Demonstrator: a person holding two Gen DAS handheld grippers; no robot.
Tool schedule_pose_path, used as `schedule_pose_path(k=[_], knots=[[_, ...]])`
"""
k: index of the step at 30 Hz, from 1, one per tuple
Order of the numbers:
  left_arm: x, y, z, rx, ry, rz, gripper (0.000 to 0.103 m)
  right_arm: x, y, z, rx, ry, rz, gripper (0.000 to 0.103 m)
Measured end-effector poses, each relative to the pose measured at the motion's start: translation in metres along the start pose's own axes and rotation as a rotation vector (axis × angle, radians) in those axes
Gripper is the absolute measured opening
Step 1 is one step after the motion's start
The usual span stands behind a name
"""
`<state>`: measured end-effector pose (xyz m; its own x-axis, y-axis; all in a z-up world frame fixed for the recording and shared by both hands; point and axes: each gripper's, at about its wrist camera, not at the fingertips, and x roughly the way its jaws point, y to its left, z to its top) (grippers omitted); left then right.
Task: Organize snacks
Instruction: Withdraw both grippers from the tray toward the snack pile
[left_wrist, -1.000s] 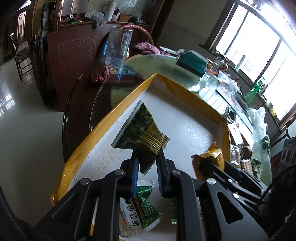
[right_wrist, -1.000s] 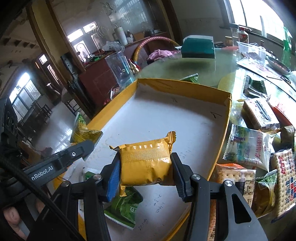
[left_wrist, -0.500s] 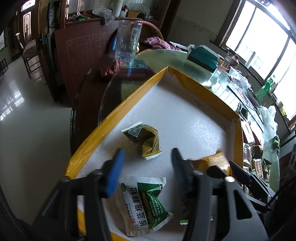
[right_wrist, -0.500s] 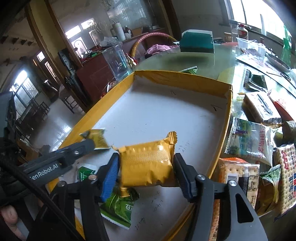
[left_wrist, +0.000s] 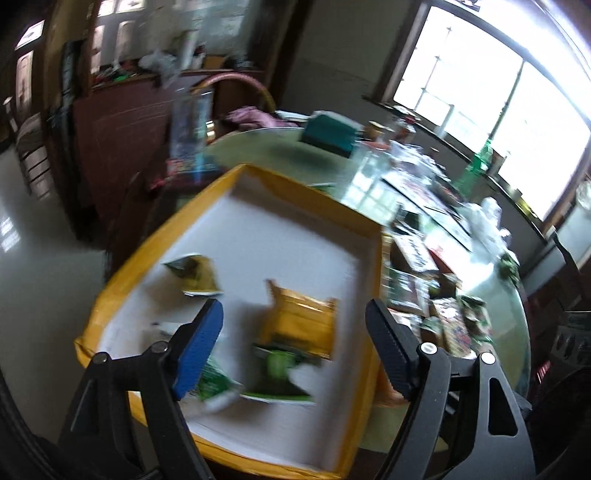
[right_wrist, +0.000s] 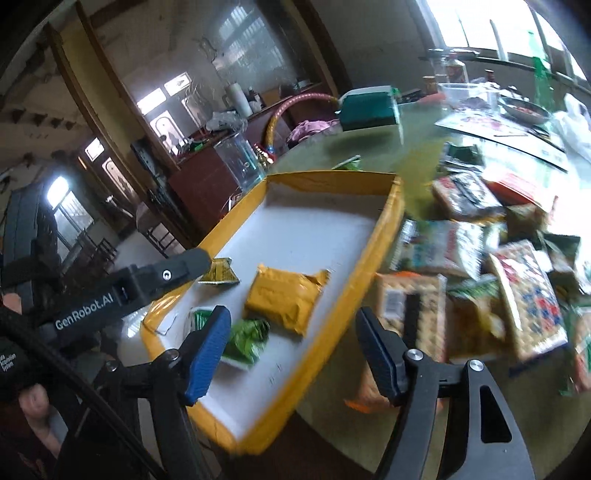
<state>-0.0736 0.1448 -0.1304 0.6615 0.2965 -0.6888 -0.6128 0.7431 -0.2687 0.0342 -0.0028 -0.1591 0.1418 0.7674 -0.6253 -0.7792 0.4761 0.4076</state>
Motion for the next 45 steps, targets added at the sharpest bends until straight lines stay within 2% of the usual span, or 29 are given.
schedule_pose_path(k=[6, 14, 22, 45], knots=[[-0.008, -0.048, -0.013, 0.099, 0.006, -0.081, 0.081, -0.035, -0.031, -0.017, 0.074, -0.034, -0.020, 0.070], [-0.007, -0.084, -0.034, 0.199, 0.045, -0.115, 0.082, -0.057, -0.069, -0.038, 0.168, -0.046, -0.088, 0.070], [-0.007, -0.090, -0.040, 0.205, 0.057, -0.111, 0.082, -0.066, -0.086, -0.044, 0.205, -0.051, -0.113, 0.070], [-0.006, -0.089, -0.044, 0.191, 0.070, -0.116, 0.082, -0.071, -0.090, -0.045, 0.213, -0.060, -0.130, 0.070]])
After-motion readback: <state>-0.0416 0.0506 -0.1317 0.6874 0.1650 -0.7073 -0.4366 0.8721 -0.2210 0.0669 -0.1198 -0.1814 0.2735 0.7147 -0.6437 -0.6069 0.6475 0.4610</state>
